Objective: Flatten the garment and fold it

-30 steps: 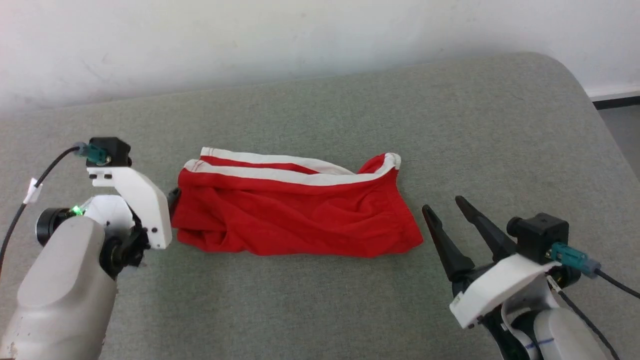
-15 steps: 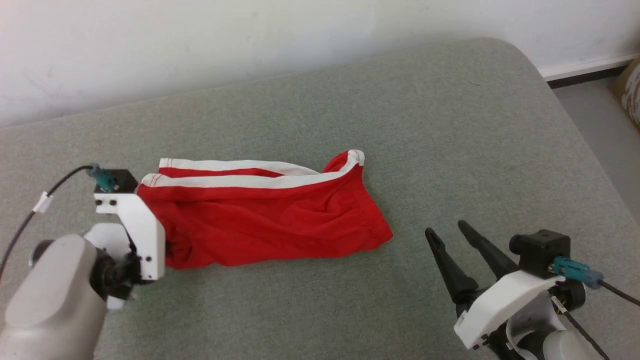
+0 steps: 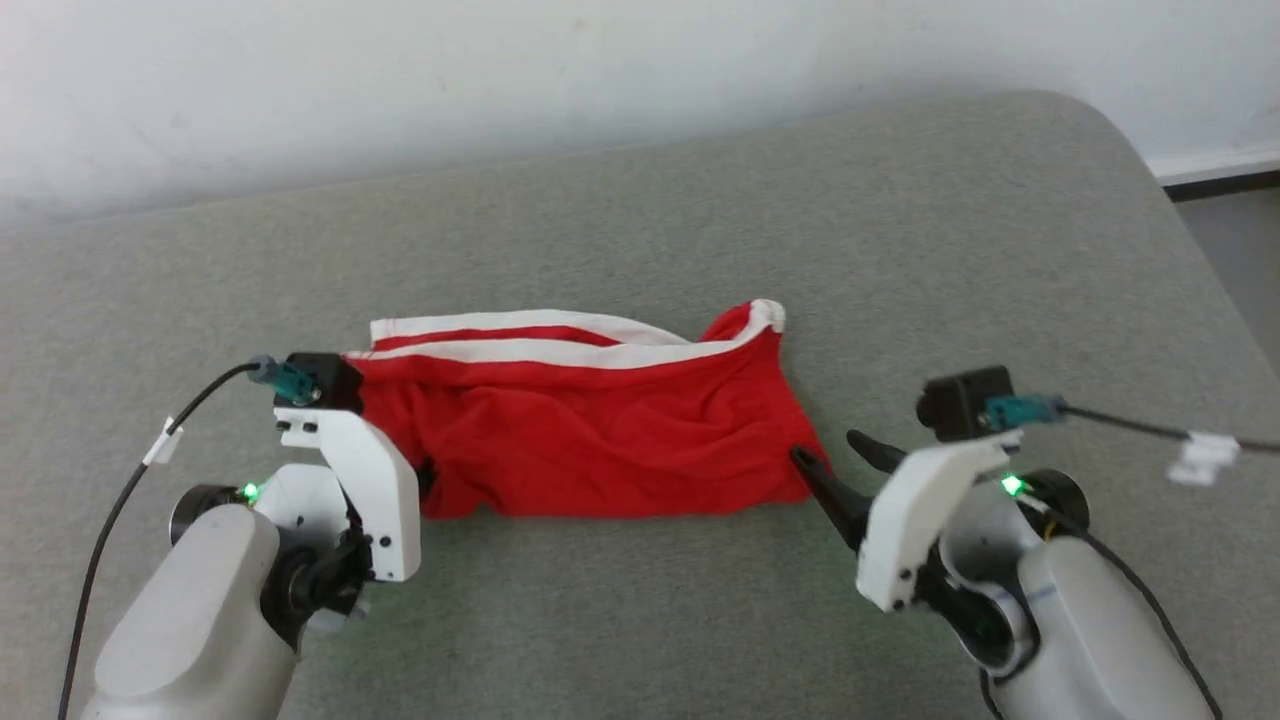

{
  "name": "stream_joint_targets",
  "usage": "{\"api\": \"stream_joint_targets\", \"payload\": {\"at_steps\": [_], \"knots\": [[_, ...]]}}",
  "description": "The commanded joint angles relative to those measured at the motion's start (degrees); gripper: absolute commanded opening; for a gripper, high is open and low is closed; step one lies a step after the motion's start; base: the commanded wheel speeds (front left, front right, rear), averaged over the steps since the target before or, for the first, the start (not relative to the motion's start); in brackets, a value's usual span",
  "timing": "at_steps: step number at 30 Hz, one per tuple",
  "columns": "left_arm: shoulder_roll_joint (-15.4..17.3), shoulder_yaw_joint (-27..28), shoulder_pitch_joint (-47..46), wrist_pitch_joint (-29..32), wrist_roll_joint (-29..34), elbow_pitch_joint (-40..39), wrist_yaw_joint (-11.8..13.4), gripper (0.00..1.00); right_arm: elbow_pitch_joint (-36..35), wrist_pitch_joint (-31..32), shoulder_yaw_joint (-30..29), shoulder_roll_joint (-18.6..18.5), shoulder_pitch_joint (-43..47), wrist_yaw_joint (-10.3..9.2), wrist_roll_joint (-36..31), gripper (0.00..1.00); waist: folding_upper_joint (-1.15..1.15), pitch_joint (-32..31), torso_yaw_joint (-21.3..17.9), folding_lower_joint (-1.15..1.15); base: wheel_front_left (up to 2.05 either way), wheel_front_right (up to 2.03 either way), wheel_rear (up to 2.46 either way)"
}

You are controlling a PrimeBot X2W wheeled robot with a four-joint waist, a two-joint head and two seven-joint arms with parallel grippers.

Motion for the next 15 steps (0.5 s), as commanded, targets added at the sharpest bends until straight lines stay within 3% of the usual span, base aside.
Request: {"api": "stream_joint_targets", "payload": {"at_steps": [1, 9, 10, 11, 12, 13, 14, 15], "knots": [[0.20, 0.12, 0.55, -0.72, 0.68, -0.94, 0.36, 0.00, 2.12, 1.05, 0.39, 0.30, -1.87, -0.04, 0.56, 1.00, 0.00, 0.54, 1.50, -0.01, 0.00, 0.00, 0.00], [1.51, 0.54, 0.39, -3.16, 1.82, -6.52, 0.59, 0.00, 18.90, 8.83, 2.25, 0.71, -8.89, -0.04, 0.99, 1.00, 0.00, 1.79, 3.96, -0.01, 0.00, 0.00, 0.00], [1.59, 0.48, 0.59, -3.30, 1.90, -7.15, 0.61, 0.00, 20.62, 10.76, 2.90, 0.70, -9.20, -0.04, 1.15, 0.93, 0.00, 1.84, 4.12, -0.01, 0.00, 0.00, 0.00], [1.61, 0.37, 0.84, -3.39, 1.93, -7.77, 0.62, 0.00, 21.93, 12.55, 3.55, 0.72, -9.43, -0.04, 1.65, 0.59, 0.00, 1.86, 4.27, -0.01, 0.00, 0.00, 0.00], [1.64, 0.28, 1.08, -3.49, 1.94, -8.34, 0.59, 0.00, 22.81, 13.91, 3.99, 0.78, -9.63, -0.04, 2.42, 0.38, 0.00, 1.88, 4.39, -0.01, 0.00, 0.00, 0.00], [1.67, 0.21, 1.32, -3.63, 1.93, -8.85, 0.56, 0.00, 23.39, 14.99, 4.49, 0.81, -9.82, -0.04, 3.12, 0.26, 0.00, 1.87, 4.50, -0.01, 0.00, 0.00, 0.00], [1.72, 0.16, 1.58, -3.78, 1.94, -9.29, 0.56, 0.00, 23.77, 15.83, 4.98, 0.79, -10.02, -0.04, 3.68, 0.00, 0.00, 1.85, 4.56, -0.01, 0.00, 0.00, 0.00], [1.83, 0.12, 1.86, -4.03, 2.03, -9.73, 0.56, 0.00, 23.77, 16.29, 5.37, 0.76, -10.28, -0.04, 4.45, 0.00, 0.00, 1.78, 4.58, -0.01, 0.00, 0.00, 0.00]]}}
